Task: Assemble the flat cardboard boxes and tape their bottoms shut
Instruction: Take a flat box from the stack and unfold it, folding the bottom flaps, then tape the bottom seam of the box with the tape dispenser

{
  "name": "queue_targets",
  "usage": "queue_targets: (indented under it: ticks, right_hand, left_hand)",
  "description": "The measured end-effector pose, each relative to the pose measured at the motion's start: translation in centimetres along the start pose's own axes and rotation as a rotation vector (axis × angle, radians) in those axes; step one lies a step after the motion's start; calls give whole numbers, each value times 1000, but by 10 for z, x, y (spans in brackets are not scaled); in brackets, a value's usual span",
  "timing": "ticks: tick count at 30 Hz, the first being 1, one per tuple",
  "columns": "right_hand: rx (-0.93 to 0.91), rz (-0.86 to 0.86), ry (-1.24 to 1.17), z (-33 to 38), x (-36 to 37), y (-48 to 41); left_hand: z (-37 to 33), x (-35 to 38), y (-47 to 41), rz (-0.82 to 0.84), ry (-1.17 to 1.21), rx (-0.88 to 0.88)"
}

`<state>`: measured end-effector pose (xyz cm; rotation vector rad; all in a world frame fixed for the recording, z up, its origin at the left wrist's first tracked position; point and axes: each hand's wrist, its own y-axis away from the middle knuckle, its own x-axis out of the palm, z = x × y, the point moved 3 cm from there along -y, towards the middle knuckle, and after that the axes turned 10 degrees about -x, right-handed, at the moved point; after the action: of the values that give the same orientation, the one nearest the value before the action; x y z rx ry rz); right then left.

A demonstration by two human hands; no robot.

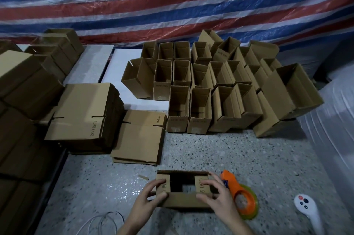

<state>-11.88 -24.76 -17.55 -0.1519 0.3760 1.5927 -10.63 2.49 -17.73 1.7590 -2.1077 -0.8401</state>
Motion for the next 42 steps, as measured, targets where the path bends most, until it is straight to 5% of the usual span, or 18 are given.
queue_targets:
  ticks: [7, 21, 35, 42]
  right_hand:
    - [11, -137, 85, 7, 10, -3]
    - [-65, -28, 122, 22, -4, -29]
    - [-138, -14, 452, -3, 1, -18]
    - [-123, -53, 467, -1, 3, -15]
  left_hand:
    - [2, 12, -6, -223, 72, -36]
    - [-30, 17, -15, -40, -142, 134]
    - [-19, 36, -7, -236, -502, 287]
    - [-11, 38, -11, -118, -605, 303]
